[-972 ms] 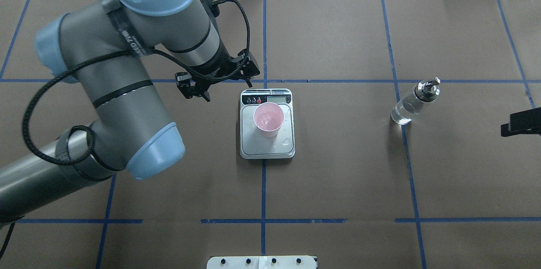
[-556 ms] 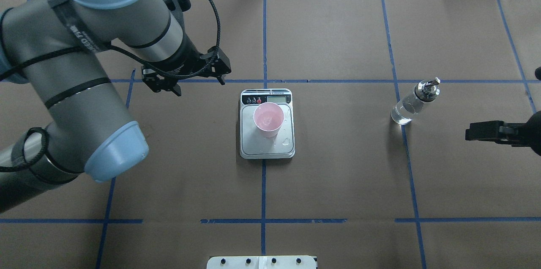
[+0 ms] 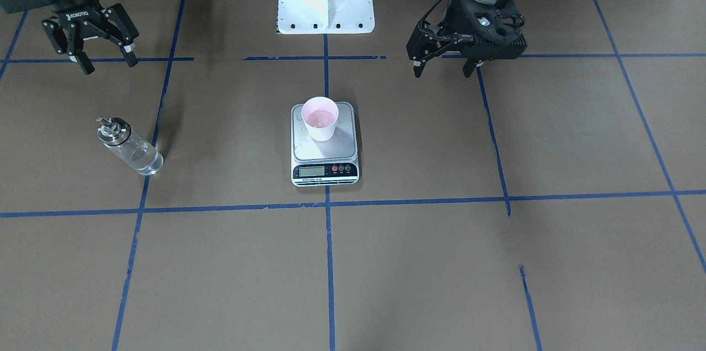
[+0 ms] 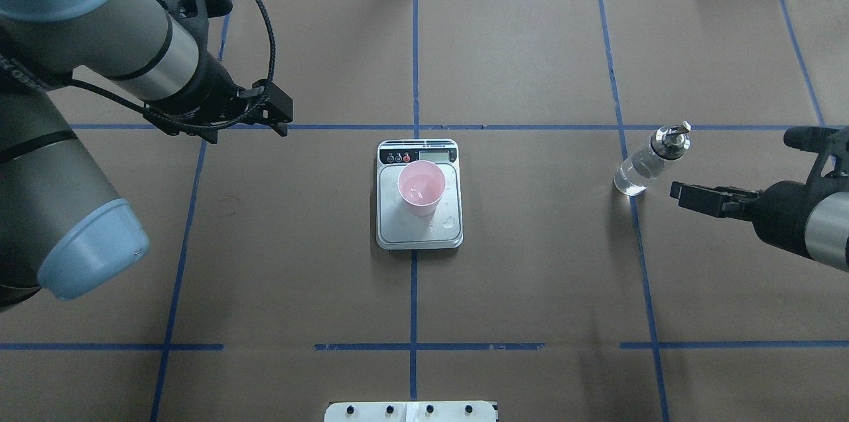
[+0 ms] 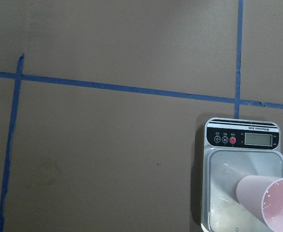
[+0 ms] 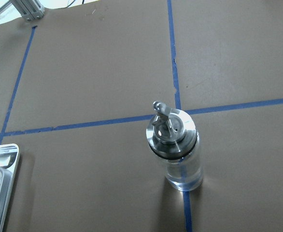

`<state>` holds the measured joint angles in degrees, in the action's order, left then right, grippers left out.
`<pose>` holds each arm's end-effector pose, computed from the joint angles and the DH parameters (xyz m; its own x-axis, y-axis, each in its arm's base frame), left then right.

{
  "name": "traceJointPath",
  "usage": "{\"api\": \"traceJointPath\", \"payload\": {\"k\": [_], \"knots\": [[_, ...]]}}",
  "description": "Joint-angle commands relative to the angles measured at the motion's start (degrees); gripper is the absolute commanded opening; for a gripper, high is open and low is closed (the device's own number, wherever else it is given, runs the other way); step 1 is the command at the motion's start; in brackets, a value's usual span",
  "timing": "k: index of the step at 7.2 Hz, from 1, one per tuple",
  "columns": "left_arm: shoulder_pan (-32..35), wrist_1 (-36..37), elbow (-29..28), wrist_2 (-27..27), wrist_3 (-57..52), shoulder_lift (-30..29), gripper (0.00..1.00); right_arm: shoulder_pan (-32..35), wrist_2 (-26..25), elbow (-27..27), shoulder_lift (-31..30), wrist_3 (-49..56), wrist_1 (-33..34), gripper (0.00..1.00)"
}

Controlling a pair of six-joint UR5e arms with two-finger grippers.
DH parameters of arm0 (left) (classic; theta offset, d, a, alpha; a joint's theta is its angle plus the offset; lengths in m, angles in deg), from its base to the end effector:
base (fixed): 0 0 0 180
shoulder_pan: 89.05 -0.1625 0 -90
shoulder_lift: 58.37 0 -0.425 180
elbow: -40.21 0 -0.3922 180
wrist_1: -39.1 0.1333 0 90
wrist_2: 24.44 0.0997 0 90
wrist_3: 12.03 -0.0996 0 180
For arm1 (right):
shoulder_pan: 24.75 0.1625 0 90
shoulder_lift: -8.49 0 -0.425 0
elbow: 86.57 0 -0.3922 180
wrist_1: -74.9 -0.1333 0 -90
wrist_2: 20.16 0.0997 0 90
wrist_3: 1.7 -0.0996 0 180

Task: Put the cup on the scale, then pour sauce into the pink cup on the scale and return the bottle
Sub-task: 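Withdraw the left arm while the right gripper approaches the glass dispenser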

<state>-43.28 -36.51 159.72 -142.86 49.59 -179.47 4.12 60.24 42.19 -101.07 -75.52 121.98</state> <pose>0.3181 -0.4499 0.1733 0.6102 -0.0276 -0.7917 0.1142 0.9920 0.0535 -0.2442 -0.3058 0.3918 0.5619 -0.0039 0.8272 -0.4671 0.8238 0.3212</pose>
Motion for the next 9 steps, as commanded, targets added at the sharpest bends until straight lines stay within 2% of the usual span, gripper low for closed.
{"api": "traceJointPath", "payload": {"k": [1, 4, 5, 6, 8, 9], "knots": [[3.52, 0.02, 1.77, 0.03, -8.13, 3.66, 1.0, -8.71, -14.62, -2.8, -0.74, 0.16, -2.17, 1.0], [7.83, -0.07, 1.52, 0.21, -20.26, 7.63, 1.0, -12.5, -20.44, -4.65, -1.45, -0.02, -2.35, 1.0], [10.72, -0.07, 1.43, 0.21, -27.18, 9.55, 1.0, -14.26, -26.55, -6.66, -1.45, 0.07, -2.44, 1.0], [13.18, -0.24, 1.25, 0.12, -32.99, 12.01, 1.0, -14.97, -30.0, -8.5, -0.66, 0.07, -2.7, 1.0], [17.23, -0.59, 0.03, 0.03, -41.44, 15.18, 1.0, -15.07, -32.92, -11.06, 3.28, 0.07, -2.61, 1.0], [19.77, -0.77, -0.59, 0.03, -45.92, 16.76, 1.0, -14.89, -33.98, -11.33, 3.39, 0.07, -2.44, 1.0]]}}
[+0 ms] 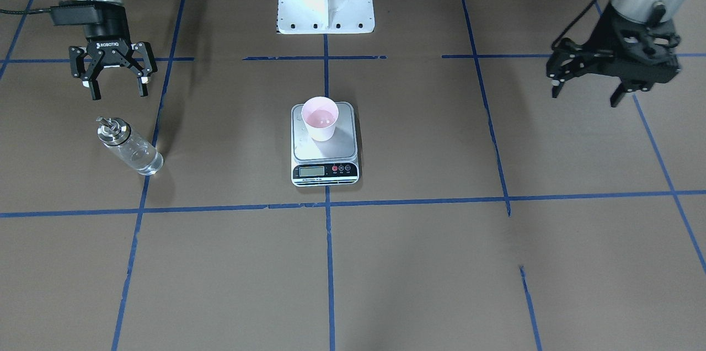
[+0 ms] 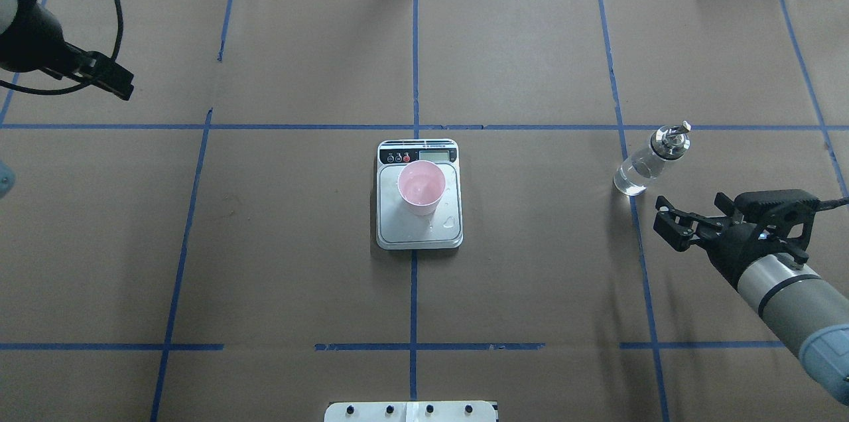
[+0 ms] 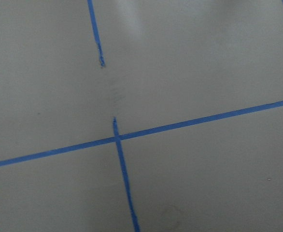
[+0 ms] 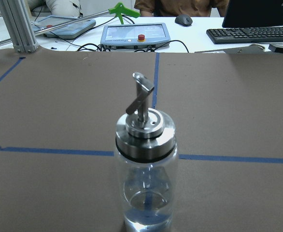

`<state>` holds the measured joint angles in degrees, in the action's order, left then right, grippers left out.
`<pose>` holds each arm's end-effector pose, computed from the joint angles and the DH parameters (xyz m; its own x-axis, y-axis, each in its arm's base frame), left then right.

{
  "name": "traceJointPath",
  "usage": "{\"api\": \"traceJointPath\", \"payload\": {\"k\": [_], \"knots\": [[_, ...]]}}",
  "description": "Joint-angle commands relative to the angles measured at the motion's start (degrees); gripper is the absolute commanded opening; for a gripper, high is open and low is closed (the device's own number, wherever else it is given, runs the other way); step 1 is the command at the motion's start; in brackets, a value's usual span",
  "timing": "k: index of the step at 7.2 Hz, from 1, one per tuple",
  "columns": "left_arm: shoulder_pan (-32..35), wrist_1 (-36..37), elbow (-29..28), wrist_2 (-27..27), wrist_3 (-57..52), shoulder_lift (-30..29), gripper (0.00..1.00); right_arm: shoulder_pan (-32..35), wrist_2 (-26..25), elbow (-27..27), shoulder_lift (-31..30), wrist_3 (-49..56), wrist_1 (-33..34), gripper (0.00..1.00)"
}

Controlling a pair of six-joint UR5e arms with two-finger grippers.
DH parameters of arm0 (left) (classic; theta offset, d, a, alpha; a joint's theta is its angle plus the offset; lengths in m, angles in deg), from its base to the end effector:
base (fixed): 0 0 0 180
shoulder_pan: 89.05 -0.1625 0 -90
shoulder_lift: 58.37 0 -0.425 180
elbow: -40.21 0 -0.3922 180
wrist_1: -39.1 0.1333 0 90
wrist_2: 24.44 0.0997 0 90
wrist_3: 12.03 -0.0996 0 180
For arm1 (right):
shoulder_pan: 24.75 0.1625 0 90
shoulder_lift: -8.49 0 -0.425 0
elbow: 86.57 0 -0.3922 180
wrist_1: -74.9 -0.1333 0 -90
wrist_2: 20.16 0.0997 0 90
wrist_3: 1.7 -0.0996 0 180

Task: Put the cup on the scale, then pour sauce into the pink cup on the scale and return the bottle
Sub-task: 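Withdraw the left arm while the right gripper approaches the glass dispenser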

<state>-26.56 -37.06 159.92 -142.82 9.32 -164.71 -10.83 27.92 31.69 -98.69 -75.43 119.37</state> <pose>0.1653 -0.5034 0.3090 0.7601 0.3146 -0.5686 -0.1225 0.9287 0.3500 -0.3170 -0.2845 0.4507 0.7146 -0.0377 0.6985 -0.5419 0.6016 0.5869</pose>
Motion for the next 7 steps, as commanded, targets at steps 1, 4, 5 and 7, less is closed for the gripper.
{"api": "traceJointPath", "payload": {"k": [1, 4, 5, 7], "knots": [[4.64, -0.22, -1.67, -0.02, -8.22, 2.11, 1.0, 0.06, -2.55, -1.71, 1.19, -0.02, 0.18, 1.0], [5.62, -0.31, -2.38, 0.07, -8.95, 2.11, 1.0, 0.15, -4.13, -4.87, 2.94, -0.02, 0.62, 1.0], [5.71, -0.4, -2.38, 0.07, -8.95, 2.11, 1.0, 0.49, -5.62, -7.41, 6.51, -0.02, 0.71, 1.0], [6.59, -0.92, -3.17, 0.07, -8.95, 1.93, 1.0, 1.9, -5.99, -10.68, 8.39, -0.02, 0.62, 1.0]]}}
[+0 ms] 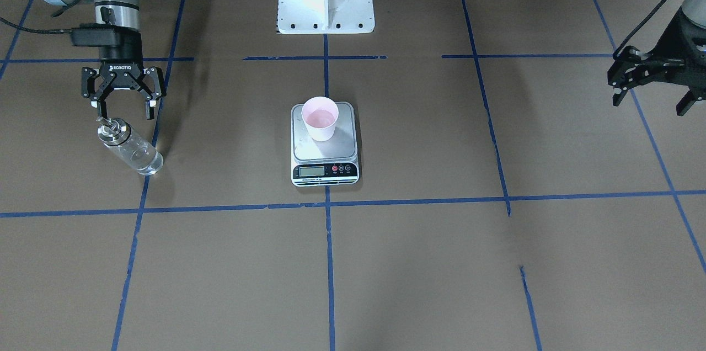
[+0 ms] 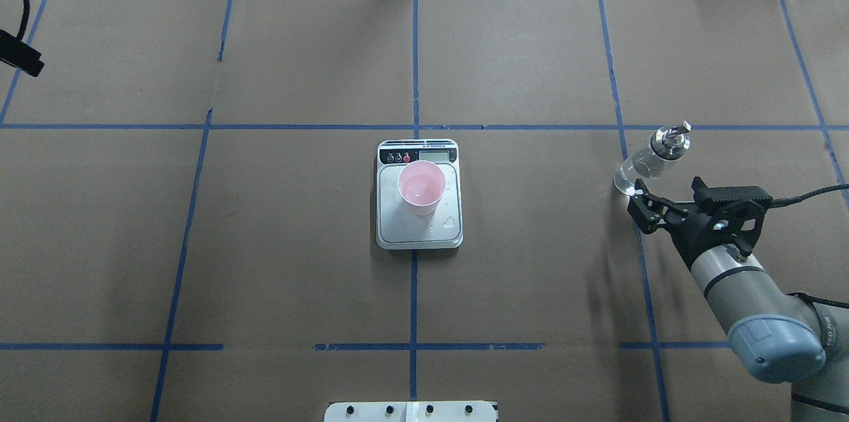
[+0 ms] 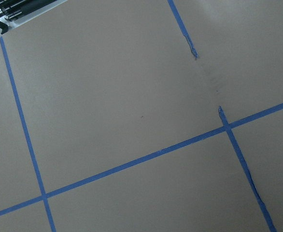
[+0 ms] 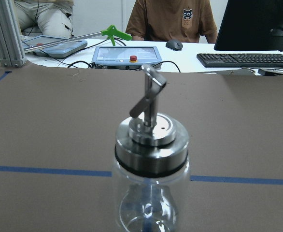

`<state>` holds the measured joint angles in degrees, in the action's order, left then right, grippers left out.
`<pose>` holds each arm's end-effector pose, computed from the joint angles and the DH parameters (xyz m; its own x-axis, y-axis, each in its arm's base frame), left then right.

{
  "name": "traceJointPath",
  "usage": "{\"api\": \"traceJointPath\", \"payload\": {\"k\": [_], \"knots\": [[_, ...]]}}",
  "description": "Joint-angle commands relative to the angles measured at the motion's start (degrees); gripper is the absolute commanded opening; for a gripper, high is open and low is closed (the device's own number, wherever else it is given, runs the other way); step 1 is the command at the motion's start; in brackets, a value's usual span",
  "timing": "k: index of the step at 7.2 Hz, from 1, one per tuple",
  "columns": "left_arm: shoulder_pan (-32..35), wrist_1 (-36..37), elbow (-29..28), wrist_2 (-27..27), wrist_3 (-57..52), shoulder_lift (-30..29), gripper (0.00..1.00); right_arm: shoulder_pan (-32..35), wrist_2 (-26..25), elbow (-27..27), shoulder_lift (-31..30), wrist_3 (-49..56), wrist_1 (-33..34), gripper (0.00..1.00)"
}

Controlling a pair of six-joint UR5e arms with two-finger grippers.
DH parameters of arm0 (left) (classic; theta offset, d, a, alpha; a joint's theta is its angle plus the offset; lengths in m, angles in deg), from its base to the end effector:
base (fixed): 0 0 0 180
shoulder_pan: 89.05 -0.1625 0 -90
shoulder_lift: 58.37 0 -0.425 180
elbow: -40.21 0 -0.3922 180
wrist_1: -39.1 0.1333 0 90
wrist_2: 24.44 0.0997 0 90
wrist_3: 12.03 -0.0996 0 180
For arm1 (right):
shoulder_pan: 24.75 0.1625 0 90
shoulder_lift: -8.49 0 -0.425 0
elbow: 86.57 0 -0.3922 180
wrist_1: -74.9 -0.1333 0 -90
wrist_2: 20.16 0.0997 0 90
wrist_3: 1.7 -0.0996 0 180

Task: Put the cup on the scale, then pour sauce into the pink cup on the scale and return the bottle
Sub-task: 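Close the right gripper around the glass dispenser body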

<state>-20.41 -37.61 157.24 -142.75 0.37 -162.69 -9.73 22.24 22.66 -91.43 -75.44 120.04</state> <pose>0.1124 -0.5238 0.3457 0.7905 0.3396 -0.5097 -0.1553 0.9161 0.3696 -0.3584 -0.3103 0.4762 0.7536 0.0067 0.6573 -0.5646 0.5187 0.6420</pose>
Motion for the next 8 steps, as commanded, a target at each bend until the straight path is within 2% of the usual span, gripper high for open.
{"api": "traceJointPath", "payload": {"k": [1, 4, 8], "knots": [[0.71, -0.46, -1.27, 0.0, 0.25, -0.79, 1.0, 1.24, -0.31, -2.09, 1.39, 0.0, -0.05, 1.0], [1.94, -0.55, -2.24, 0.0, -1.23, -0.79, 1.0, 3.26, -0.13, -7.0, 5.95, 0.09, -0.05, 1.0], [3.88, -0.63, -4.18, 0.0, -5.37, -0.62, 1.0, 4.41, -0.04, -10.16, 8.94, 0.18, -0.05, 1.0]]}}
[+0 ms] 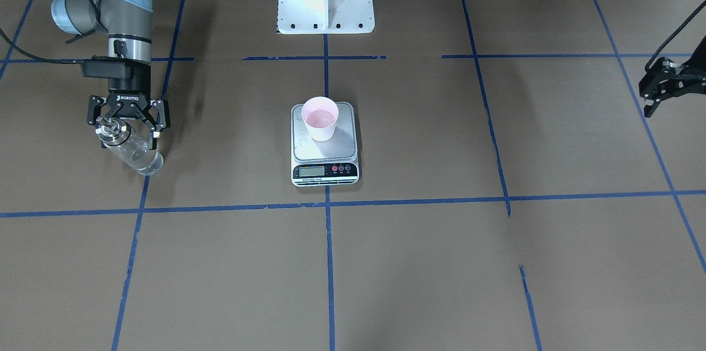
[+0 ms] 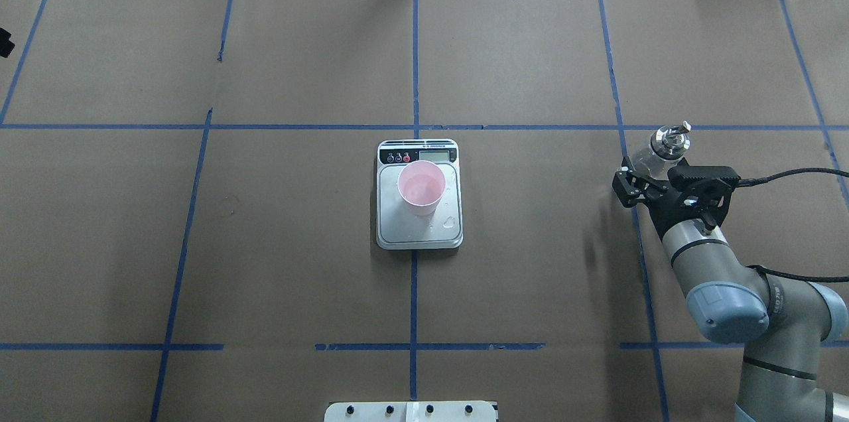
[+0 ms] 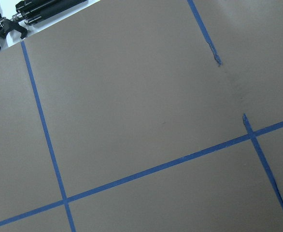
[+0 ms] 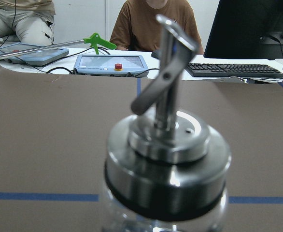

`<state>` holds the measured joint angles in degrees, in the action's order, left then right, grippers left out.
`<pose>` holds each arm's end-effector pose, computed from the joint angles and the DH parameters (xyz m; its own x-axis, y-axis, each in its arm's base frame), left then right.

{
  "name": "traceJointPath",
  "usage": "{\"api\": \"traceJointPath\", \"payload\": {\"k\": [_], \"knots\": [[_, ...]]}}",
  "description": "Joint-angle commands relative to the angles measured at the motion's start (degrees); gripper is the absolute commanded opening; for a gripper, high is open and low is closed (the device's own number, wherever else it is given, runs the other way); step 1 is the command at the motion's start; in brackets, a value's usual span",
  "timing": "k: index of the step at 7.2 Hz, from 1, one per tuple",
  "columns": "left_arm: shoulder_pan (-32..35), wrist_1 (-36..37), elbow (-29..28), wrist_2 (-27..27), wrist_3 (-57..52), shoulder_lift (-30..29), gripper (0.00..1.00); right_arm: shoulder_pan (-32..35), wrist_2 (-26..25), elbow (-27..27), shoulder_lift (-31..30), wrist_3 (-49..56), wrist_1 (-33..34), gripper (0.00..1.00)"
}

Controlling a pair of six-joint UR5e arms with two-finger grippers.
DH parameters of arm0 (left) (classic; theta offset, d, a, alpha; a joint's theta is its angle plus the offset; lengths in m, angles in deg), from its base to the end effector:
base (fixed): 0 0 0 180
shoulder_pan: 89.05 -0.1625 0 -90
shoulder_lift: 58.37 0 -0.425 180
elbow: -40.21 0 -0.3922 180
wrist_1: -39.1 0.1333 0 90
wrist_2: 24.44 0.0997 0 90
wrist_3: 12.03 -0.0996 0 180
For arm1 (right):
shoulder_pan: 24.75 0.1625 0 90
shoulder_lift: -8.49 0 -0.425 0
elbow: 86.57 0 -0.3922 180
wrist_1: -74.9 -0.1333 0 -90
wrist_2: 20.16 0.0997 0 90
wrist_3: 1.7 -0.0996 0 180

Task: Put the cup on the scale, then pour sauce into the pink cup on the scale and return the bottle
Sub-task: 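Close the right gripper around the glass dispenser body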

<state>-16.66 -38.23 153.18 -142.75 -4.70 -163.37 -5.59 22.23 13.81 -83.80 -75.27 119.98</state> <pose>0.0834 -0.5472 0.3684 0.8064 0.3458 -0.4798 -0.1720 0.9133 0.3692 -0.3902 -0.3546 0.4927 0.7653 0.0641 0.6404 -0.5860 0.4810 0.6522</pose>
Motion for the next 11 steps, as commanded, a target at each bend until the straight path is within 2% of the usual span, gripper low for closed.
{"api": "traceJointPath", "payload": {"k": [1, 4, 5, 6, 7, 8, 9, 10, 11], "knots": [[0.12, -0.01, -0.12, 0.0, -0.21, 0.07, 1.0, 0.36, 0.06, -1.85, 1.76, -0.08, 0.0, 1.0], [0.12, -0.01, -0.12, 0.0, -0.2, -0.02, 1.0, 0.88, 0.15, -2.21, 1.76, 0.0, 0.0, 1.0], [0.12, -0.01, -0.12, 0.0, -0.12, -0.11, 1.0, 0.97, 0.32, -2.21, 1.76, 0.0, 0.0, 0.93], [0.12, -0.01, 0.05, -0.09, -0.03, -0.11, 1.0, 1.23, 0.41, -2.21, 1.85, 0.09, 0.0, 0.79], [0.12, -0.01, 0.05, -0.09, 0.06, -0.11, 1.0, 1.67, 0.94, -2.21, 2.11, 0.09, -0.17, 0.53], [0.12, -0.01, 0.14, -0.09, 0.32, -0.11, 1.0, 2.11, 2.07, -1.95, 2.11, 0.09, -0.18, 0.09], [0.21, -0.01, 0.23, -0.09, 0.41, -0.11, 1.0, 2.46, 2.08, -1.33, 2.11, -0.78, -1.74, 0.0], [0.82, -0.01, 0.4, -0.09, 0.32, -0.11, 1.0, 3.42, 3.04, 1.37, 1.59, 1.39, -2.28, 0.0], [0.82, -0.01, 0.06, -0.09, 0.15, -0.11, 1.0, 5.35, 4.79, 2.79, 1.24, 9.07, -2.29, 0.0]]}}
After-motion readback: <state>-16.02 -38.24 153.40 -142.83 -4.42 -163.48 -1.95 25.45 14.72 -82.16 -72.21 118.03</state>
